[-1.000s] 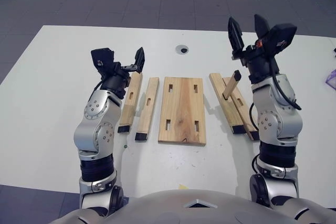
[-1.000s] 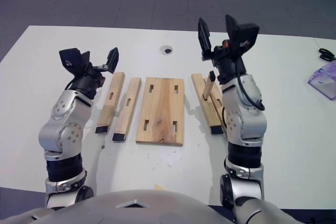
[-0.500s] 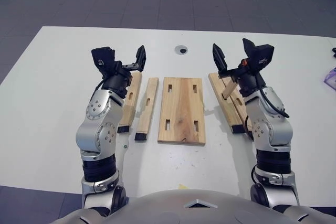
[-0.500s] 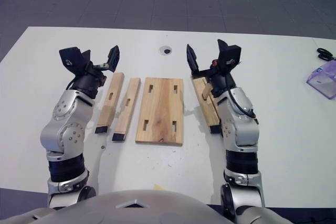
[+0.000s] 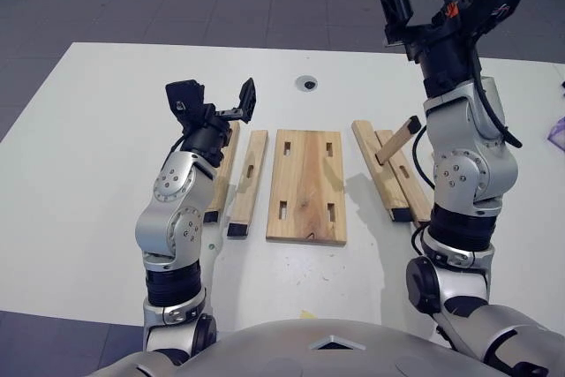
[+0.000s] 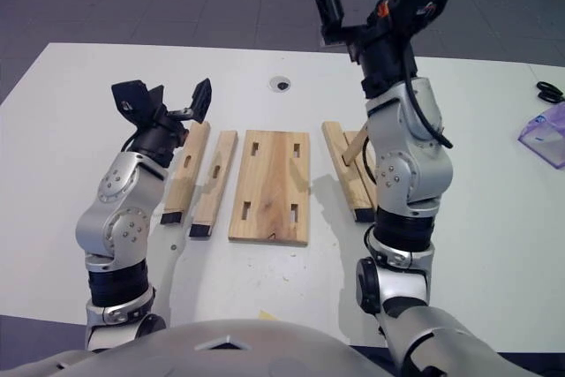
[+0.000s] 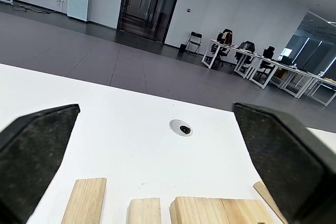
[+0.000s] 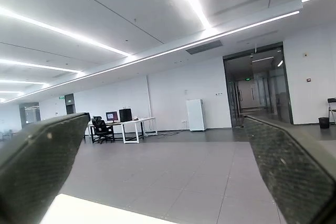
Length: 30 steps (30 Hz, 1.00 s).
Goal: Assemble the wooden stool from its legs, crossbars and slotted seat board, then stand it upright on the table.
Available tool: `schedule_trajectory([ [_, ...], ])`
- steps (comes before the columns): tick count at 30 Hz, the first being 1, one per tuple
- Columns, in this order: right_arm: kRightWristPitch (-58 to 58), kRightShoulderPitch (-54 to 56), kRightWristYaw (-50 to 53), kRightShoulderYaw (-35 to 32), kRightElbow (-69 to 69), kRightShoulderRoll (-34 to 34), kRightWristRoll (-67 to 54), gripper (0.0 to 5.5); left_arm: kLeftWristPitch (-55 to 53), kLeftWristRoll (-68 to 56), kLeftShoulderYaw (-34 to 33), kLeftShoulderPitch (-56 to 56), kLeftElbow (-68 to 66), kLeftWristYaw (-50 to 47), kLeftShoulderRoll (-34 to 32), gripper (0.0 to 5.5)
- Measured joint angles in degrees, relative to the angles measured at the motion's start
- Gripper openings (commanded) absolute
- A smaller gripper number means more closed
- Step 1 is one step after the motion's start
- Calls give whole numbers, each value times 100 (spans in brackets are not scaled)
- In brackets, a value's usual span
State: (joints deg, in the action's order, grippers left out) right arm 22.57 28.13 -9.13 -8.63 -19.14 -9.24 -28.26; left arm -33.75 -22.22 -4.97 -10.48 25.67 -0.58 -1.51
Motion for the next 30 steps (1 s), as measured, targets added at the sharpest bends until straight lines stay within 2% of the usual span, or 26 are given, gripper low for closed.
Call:
schedule_trajectory([
  [6, 330, -1238, 204, 300, 104, 56, 389, 539, -14, 3, 3, 1, 1, 0, 0, 540],
  [9, 567, -1393, 204, 440, 127, 78, 422, 539, -19, 3, 10, 1, 1, 0, 1, 540],
  [14, 602, -1378, 202, 319, 157, 228, 248, 539, -20, 5, 13, 0, 0, 0, 1, 540],
  [18, 226, -919, 200, -205, 14, 503, -334, 539, -19, 7, 21, 0, -2, 0, 10, 540],
  [25, -74, -443, 198, -649, 162, 151, -377, 539, -18, 13, 52, 0, -2, -5, 33, 540],
  [30, -143, -466, 130, -588, 220, 98, -295, 539, -18, 14, 53, 0, -2, -12, 34, 540],
])
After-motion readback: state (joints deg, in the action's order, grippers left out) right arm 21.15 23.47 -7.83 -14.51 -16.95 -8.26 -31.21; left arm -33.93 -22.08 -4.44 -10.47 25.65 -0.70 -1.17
